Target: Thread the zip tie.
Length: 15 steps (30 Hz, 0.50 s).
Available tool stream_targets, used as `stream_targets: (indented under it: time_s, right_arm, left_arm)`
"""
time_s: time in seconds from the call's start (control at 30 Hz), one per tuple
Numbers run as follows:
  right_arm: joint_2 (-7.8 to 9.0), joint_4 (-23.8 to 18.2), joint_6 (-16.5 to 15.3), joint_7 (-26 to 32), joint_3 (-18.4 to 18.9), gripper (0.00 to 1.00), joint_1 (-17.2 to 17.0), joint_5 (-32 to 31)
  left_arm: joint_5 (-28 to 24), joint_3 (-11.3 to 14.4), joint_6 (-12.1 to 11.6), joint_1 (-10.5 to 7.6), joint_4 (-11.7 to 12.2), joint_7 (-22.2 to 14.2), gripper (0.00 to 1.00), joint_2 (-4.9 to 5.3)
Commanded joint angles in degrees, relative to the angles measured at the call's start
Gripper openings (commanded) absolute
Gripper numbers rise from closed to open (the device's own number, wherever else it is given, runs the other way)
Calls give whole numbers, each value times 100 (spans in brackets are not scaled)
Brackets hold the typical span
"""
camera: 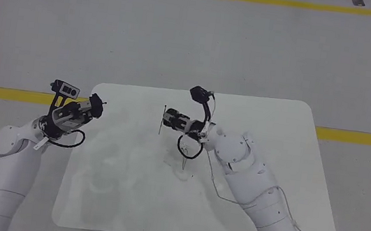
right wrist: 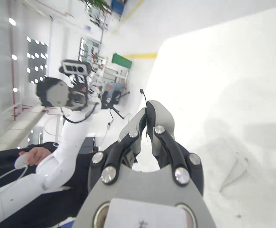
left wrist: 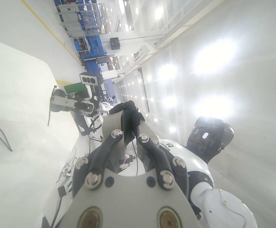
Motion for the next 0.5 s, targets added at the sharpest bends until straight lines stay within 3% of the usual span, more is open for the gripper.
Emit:
stream_targets:
  time_s: [0.0, 0.2, 0.47]
  right_arm:
    - [-26, -73, -48, -426, -16, 0, -58, 159]
    - [-105, -328, -173, -1355, -105, 0, -158, 453]
    - [-105, -328, -173, -1355, -105, 0, -158, 453]
  left_arm:
    - [0, 0, 0, 0, 0, 0, 0, 0]
    - [0, 0, 0, 0, 0, 0, 0, 0]
    - [0, 0, 0, 0, 0, 0, 0, 0]
